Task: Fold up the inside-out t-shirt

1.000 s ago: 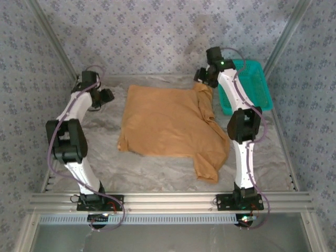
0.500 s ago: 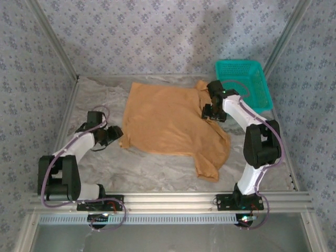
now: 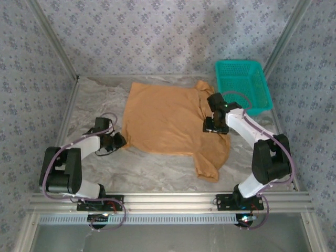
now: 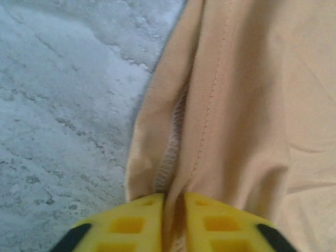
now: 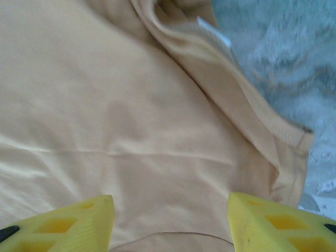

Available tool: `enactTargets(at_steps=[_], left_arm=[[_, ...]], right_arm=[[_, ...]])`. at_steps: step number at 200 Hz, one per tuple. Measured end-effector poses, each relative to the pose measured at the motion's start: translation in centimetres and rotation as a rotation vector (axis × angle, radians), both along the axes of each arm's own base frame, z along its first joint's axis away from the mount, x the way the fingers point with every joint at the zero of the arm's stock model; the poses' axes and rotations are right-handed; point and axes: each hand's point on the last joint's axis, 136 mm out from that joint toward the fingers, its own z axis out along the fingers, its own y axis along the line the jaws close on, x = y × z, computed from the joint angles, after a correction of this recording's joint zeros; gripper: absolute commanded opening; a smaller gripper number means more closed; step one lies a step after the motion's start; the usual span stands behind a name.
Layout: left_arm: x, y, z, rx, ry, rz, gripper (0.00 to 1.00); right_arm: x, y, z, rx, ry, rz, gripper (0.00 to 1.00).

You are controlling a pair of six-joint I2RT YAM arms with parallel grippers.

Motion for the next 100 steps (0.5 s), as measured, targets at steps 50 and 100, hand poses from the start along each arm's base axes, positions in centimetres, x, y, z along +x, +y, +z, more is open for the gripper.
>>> enactTargets(at_steps=[50,100], left_arm=[[0.7,6.1,1.3,0.05,-0.002,0.185,0.0],[1.0,9.8,5.6,0.093,-0.142,0.307,0.0]], right_arm=[[-0.9,-1.4,-5.3,-0.036,0.14,-0.061,0.57],[-0.6,-3.3,-7.0,-0.043,0.2,-0.133,0.55]])
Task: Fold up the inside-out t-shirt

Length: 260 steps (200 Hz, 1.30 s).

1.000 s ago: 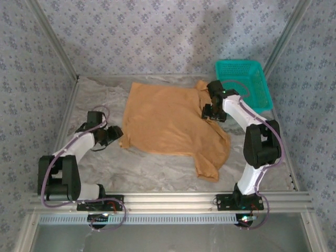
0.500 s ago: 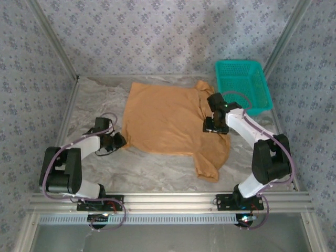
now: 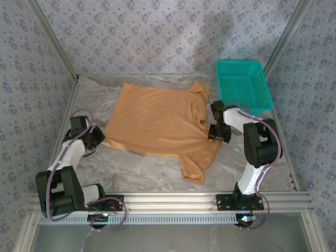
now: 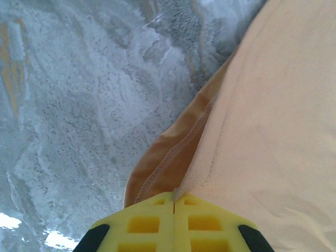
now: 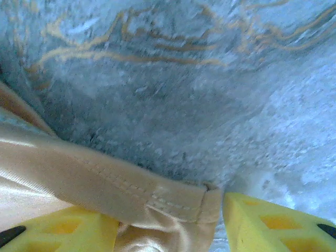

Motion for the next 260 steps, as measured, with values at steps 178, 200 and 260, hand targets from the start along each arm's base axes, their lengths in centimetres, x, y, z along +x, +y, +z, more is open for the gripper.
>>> enactTargets(at_steps=[178,200,260], left_arm=[[-1.4,-0.6,-2.1,-0.033,0.053,0.007,0.0],[-1.4,-0.6,-2.0,-0.032,0.053,0.007,0.0],[-1.4,0.3,-0.9,-0.009,0.032,0.037,0.0]], right_arm=[[16.5,5.1,2.2,0.102,-0.236,-0.016,0.0],[17.9,4.9,3.9,0.109,-0.272,-0.023,0.0],[21.8,3.6,11.0,0.015,-0.437,0.02,0.0]])
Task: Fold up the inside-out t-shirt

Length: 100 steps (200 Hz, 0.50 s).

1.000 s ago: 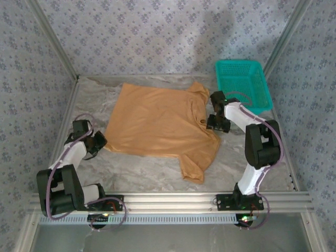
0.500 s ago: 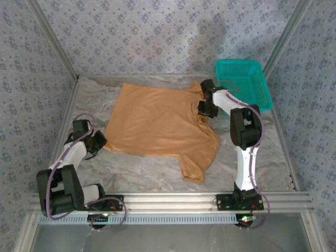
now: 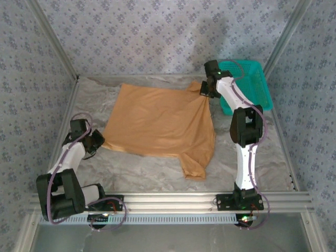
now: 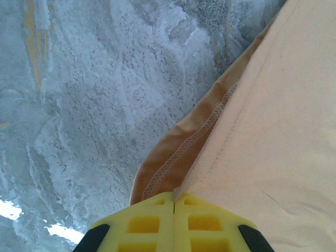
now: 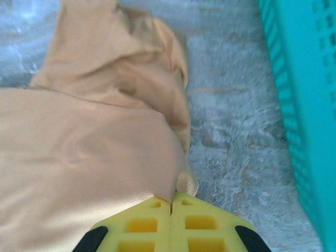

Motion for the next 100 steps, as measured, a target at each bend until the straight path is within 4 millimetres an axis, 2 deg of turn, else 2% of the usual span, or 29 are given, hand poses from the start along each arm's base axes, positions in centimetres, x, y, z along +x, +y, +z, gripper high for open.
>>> enactTargets(at_steps=[20,24,28,38,43,49,79,90,100], left_arm=[[0.1,0.0,0.1,0.001,-0.002,0.0,0.0],[0.1,0.0,0.1,0.001,-0.002,0.0,0.0],[0.1,0.0,0.1,0.001,-0.002,0.0,0.0],[0.0,0.0,0.1,0.0,-0.001,-0.001,0.0],[0.0,0.0,0.1,0.0,-0.001,-0.001,0.0],[0.0,0.0,0.0,0.0,0.001,-0.001,0.0],[-0.2,-0.1,0.2,-0.005,0.003,-0.003,0.0],[-0.2,-0.2,0.5,-0.007,-0.009,-0.004,0.0],[-0.1,-0.3,0.8,-0.009,-0.022,-0.004,0.0]], right_arm=[[0.7,-0.3,1.7,-0.044,-0.037,0.001,0.0],[0.8,-0.4,1.9,-0.054,-0.043,0.003,0.03],[0.9,-0.4,2.1,-0.062,-0.047,0.002,0.12],[1.1,-0.6,2.2,-0.09,-0.053,0.005,0.45],[1.2,-0.7,2.1,-0.106,-0.051,0.009,0.55],[1.2,-0.8,2.0,-0.12,-0.045,0.01,0.61],[-0.5,-1.1,0.3,-0.147,0.033,0.011,0.65],[-2.4,-1.2,-0.8,-0.145,0.08,0.019,0.66],[-5.1,-1.3,-1.7,-0.137,0.121,0.023,0.64]])
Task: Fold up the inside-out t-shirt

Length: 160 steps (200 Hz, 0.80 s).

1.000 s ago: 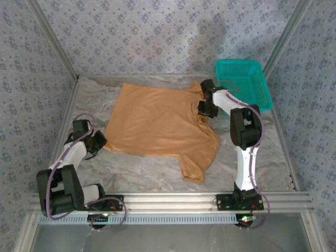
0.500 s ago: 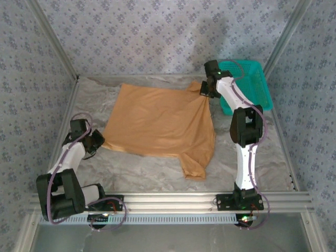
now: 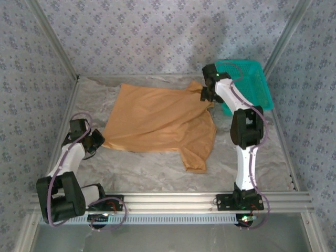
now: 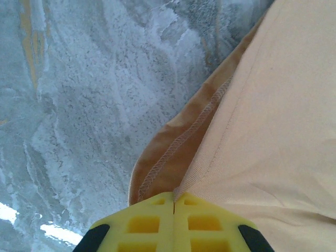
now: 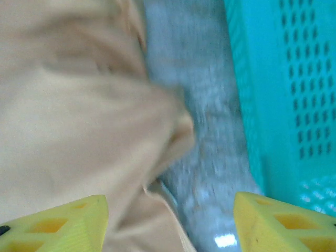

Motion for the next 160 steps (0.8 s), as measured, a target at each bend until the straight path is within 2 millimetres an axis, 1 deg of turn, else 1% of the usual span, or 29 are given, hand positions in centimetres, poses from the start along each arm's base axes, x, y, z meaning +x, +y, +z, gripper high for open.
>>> enactTargets(at_steps=[9,10,12,16,20,22,25,27,36,53,60,70,88,108,121,138,150,160], left_arm=[[0.0,-0.1,0.2,-0.003,-0.009,-0.001,0.0],[0.0,-0.1,0.3,-0.004,-0.011,-0.001,0.0],[0.1,-0.1,0.3,-0.003,-0.013,-0.001,0.0],[0.1,-0.2,0.4,-0.003,-0.016,-0.004,0.0],[0.1,-0.2,0.5,-0.003,-0.02,-0.006,0.0],[0.1,-0.3,0.6,-0.004,-0.021,-0.007,0.0],[0.1,-0.3,0.6,-0.004,-0.023,-0.008,0.0],[0.1,-0.3,0.7,-0.004,-0.025,-0.008,0.0],[0.1,-0.5,0.8,-0.005,-0.029,-0.013,0.0],[0.2,-0.7,0.8,-0.008,-0.029,-0.02,0.0],[0.2,-0.8,0.8,-0.008,-0.029,-0.023,0.0],[0.2,-1.0,0.8,-0.008,-0.029,-0.03,0.0],[0.2,-1.3,0.8,-0.008,-0.03,-0.038,0.0],[0.1,-1.3,0.8,-0.008,-0.032,-0.04,0.0],[0.1,-1.3,1.0,-0.007,-0.037,-0.04,0.0],[0.1,-1.3,1.3,-0.004,-0.051,-0.04,0.0],[0.1,-1.3,1.5,-0.002,-0.058,-0.041,0.0],[0.0,-1.4,1.6,-0.001,-0.063,-0.042,0.0]], right_arm=[[-3.1,-0.1,-0.6,0.015,0.044,0.001,0.63],[-3.7,-0.1,-0.8,0.018,0.053,0.0,0.63],[-4.3,-0.1,-0.8,0.02,0.058,0.0,0.63],[-6.1,-0.1,-1.0,0.031,0.078,0.002,0.62],[-7.8,-0.1,-1.0,0.037,0.092,0.001,0.62],[-8.4,0.0,-1.0,0.042,0.096,0.003,0.62],[-9.9,0.1,-1.0,0.051,0.104,0.006,0.61],[-10.4,0.2,-0.9,0.053,0.104,0.007,0.61],[-13.9,0.9,-0.8,0.081,0.112,0.027,0.59],[-18.9,2.6,-0.7,0.14,0.11,0.067,0.57],[-20.7,3.3,-1.1,0.164,0.117,0.08,0.57],[-22.8,3.9,-2.0,0.188,0.137,0.087,0.57],[-25.6,4.8,-4.2,0.2,0.192,0.088,0.57],[-27.7,5.8,-6.0,0.192,0.24,0.099,0.57],[-28.5,6.6,-6.7,0.191,0.255,0.107,0.57],[-29.0,7.5,-7.5,0.2,0.259,0.109,0.55],[-29.2,7.8,-8.1,0.205,0.265,0.102,0.52],[-29.3,8.0,-8.7,0.208,0.272,0.099,0.44]])
